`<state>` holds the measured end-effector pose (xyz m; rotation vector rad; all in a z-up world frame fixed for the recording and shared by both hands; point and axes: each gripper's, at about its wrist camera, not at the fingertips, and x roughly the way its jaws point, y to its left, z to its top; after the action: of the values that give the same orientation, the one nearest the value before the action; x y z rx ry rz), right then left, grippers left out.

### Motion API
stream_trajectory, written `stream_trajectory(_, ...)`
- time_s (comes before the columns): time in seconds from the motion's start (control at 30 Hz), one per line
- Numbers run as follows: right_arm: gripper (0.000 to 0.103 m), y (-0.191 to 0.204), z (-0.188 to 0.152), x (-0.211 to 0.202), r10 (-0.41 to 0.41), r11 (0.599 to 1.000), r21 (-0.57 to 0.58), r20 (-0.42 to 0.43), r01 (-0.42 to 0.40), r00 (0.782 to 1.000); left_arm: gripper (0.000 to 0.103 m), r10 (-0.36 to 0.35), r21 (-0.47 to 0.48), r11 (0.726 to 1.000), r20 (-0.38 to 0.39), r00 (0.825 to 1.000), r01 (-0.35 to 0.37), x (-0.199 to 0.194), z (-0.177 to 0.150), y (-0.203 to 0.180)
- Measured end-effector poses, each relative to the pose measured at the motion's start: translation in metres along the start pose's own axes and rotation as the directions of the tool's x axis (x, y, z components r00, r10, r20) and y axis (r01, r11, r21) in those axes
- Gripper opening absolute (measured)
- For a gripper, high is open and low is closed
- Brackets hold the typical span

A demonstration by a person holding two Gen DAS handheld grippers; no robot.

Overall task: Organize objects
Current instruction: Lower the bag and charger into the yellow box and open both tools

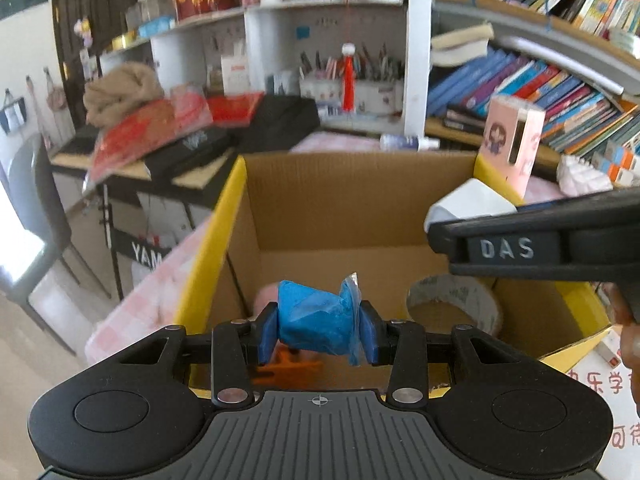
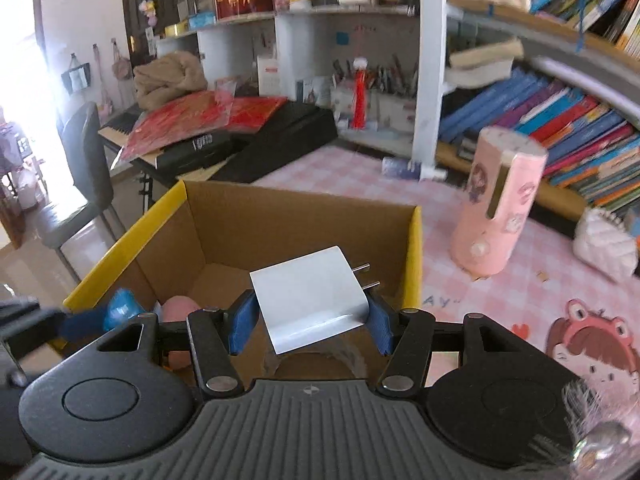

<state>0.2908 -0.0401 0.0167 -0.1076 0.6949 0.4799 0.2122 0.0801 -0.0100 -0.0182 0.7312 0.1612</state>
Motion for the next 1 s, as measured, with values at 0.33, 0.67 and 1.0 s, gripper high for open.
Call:
stream_trajectory(0.33, 0.055, 0.011, 0.003, 0.034, 0.047, 0.993, -0.104, -0.142, -0.062, 0.989, 0.040, 0.000, 0.014, 1.000, -0.081, 0.997, 0.001, 0.016, 0.002, -0.007)
stream_trajectory(0.67, 0.055, 0.019, 0.002, 0.047, 0.048, 0.979, -0.186, -0.204, -0.087, 0.978, 0.043, 0.010, 0.018, 1.000, -0.085, 0.996, -0.008, 0.020, 0.002, -0.012)
stream_trajectory(1.0, 0.055, 0.017, 0.004, 0.058, 0.071, 0.980, -0.161, -0.263, -0.117, 0.962, 0.048, 0.044, 0.016, 0.999, -0.094, 0.995, -0.043, 0.022, 0.003, -0.012)
